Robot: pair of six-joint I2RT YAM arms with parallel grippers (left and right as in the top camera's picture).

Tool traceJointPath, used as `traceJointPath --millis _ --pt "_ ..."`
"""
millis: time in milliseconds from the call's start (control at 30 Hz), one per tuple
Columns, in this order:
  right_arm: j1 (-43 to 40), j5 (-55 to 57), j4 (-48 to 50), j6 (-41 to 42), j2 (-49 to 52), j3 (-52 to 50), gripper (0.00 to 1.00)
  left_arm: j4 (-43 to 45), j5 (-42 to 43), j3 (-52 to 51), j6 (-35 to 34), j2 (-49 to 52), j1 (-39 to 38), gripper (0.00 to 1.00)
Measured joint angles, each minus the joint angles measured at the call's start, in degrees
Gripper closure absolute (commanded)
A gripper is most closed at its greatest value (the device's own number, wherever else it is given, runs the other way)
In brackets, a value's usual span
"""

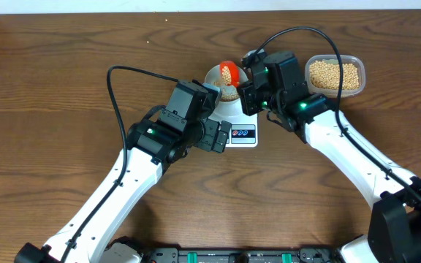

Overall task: Scoop item into bowl and weigh 50g on scale
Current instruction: 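Keep tilting the scoop over the bowl to pour more chickpeas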

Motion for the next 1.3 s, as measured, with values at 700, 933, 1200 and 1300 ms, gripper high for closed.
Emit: traceJointPath --millis 700,933,1200,1300 --pt "1.16 2.51 -0.13 -3.23 0.0 0.0 0.99 0.0 0.0 0.0 0.0 0.0 0.0 0.02" --pt "1.14 2.78 -0.17 -4.35 0.0 0.0 0.98 0.0 0.0 0.0 -0.02 0.0 0.0 0.02" --pt "1.14 2.95 -0.28 -5.86 0.0 0.0 0.98 0.0 0.0 0.0 0.0 0.0 0.0 0.03" --pt "1.16 3.06 -0.35 -6.29 0.0 0.0 0.98 0.0 0.0 0.0 0.0 0.0 0.0 0.03"
